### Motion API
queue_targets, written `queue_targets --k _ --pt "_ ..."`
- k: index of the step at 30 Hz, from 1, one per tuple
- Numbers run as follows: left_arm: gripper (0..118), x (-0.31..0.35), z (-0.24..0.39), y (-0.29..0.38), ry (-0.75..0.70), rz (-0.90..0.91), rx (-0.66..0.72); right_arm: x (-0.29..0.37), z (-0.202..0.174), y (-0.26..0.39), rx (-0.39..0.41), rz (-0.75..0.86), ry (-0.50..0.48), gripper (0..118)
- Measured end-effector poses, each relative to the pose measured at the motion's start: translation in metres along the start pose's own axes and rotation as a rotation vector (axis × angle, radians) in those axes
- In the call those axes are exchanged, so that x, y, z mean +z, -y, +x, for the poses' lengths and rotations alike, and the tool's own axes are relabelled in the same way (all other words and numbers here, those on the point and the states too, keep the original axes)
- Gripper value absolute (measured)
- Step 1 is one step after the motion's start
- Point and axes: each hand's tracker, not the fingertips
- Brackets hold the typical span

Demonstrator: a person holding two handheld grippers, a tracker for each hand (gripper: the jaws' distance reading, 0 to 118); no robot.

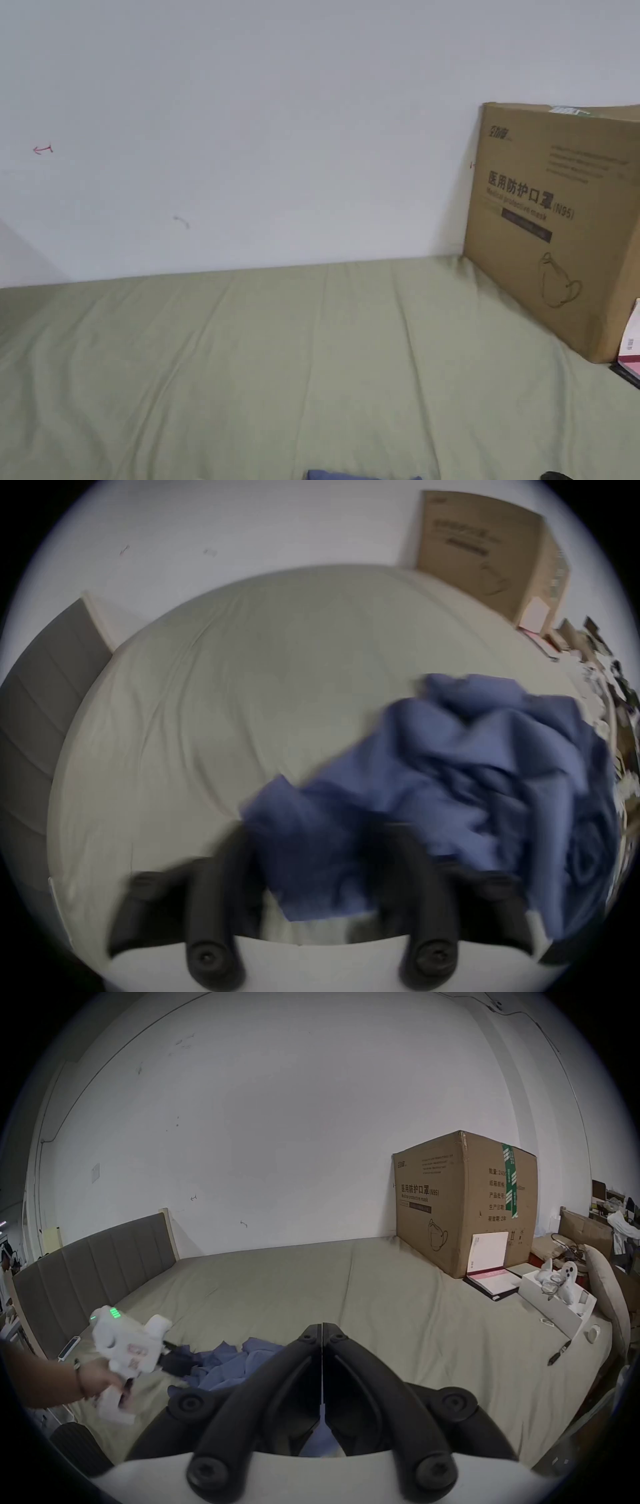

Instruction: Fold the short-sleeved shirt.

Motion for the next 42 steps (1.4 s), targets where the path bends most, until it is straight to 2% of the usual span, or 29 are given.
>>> queue_targets --k 1,2,4,5,6,7,8,9,10,11,12,13,14,15,16,17,19,22,24,27,31,36,40,42 --pt "8 0.007 0.004 0.007 0.009 -0.001 -0.008 -0.007 0.001 -0.003 -0.004 -0.009 -0.017 0" --pt "8 0.019 0.003 0.013 -0.064 0.073 -0.016 -0.016 0.001 -0.008 -0.011 -0.024 -0.046 0" --pt "7 0.045 -0.011 0.021 0.11 0.157 0.135 -0.035 0.0 -0.018 -0.033 -0.072 -0.122 0" --pt "7 0.06 -0.013 0.029 0.124 0.22 0.213 -0.049 -0.001 -0.024 -0.048 -0.121 -0.176 3" --pt "7 0.075 -0.016 0.038 0.071 0.272 0.259 -0.068 -0.004 -0.03 -0.06 -0.205 -0.215 27" --pt "7 0.086 -0.022 0.036 0.06 0.312 0.285 -0.086 -0.007 -0.033 -0.071 -0.284 -0.238 88" --pt "7 0.097 -0.026 0.041 0.082 0.344 0.309 -0.107 -0.009 -0.034 -0.103 -0.403 -0.273 118" --pt "7 0.106 -0.028 0.048 0.096 0.374 0.334 -0.124 -0.008 -0.03 -0.182 -0.446 -0.323 117" --pt "7 0.112 -0.028 0.056 0.118 0.355 0.379 -0.144 -0.008 -0.03 -0.201 -0.549 -0.37 117" --pt "7 0.114 -0.031 0.055 0.107 0.351 0.392 -0.168 -0.01 -0.025 -0.206 -0.637 -0.357 117" --pt "7 0.116 -0.032 0.059 0.099 0.336 0.401 -0.192 -0.014 -0.018 -0.169 -0.747 -0.325 116" --pt "7 0.118 -0.033 0.062 0.101 0.328 0.414 -0.21 -0.017 -0.012 -0.12 -0.827 -0.318 110" --pt "7 0.12 -0.035 0.067 0.112 0.313 0.432 -0.225 -0.02 -0.004 -0.067 -0.899 -0.298 93" --pt "7 0.118 -0.038 0.067 0.12 0.311 0.438 -0.237 -0.021 0.002 -0.01 -0.976 -0.3 55" --pt "7 0.118 -0.042 0.069 0.122 0.301 0.438 -0.243 -0.028 0.008 0.019 -1.012 -0.282 2" --pt "7 0.119 -0.048 0.07 0.11 0.274 0.427 -0.249 -0.026 0.014 0.022 -1.056 -0.282 2" --pt "7 0.121 -0.061 0.072 0.089 0.247 0.426 -0.245 -0.014 0.006 -0.001 -1.024 -0.281 2" --pt "7 0.139 -0.086 0.072 0.004 0.269 0.419 -0.213 0.002 -0.03 -0.023 -0.801 -0.304 2" --pt "7 0.157 -0.105 0.068 -0.043 0.291 0.409 -0.184 0.013 -0.057 -0.01 -0.668 -0.257 2" --pt "7 0.189 -0.125 0.054 -0.048 0.329 0.425 -0.15 0.042 -0.094 -0.098 -0.591 -0.258 2" --pt "7 0.236 -0.136 0.023 0.013 0.421 0.407 -0.104 0.059 -0.142 -0.132 -0.479 -0.272 2" --pt "7 0.291 -0.13 -0.032 0.035 0.491 0.371 -0.055 0.039 -0.2 -0.069 -0.352 -0.233 2" --pt "6 0.337 -0.125 -0.077 -0.03 0.601 0.274 -0.025 0.024 -0.246 -0.002 -0.195 -0.164 2" --pt "6 0.355 -0.124 -0.099 -0.026 0.625 0.262 -0.015 0.02 -0.269 -0.019 -0.138 -0.161 2"
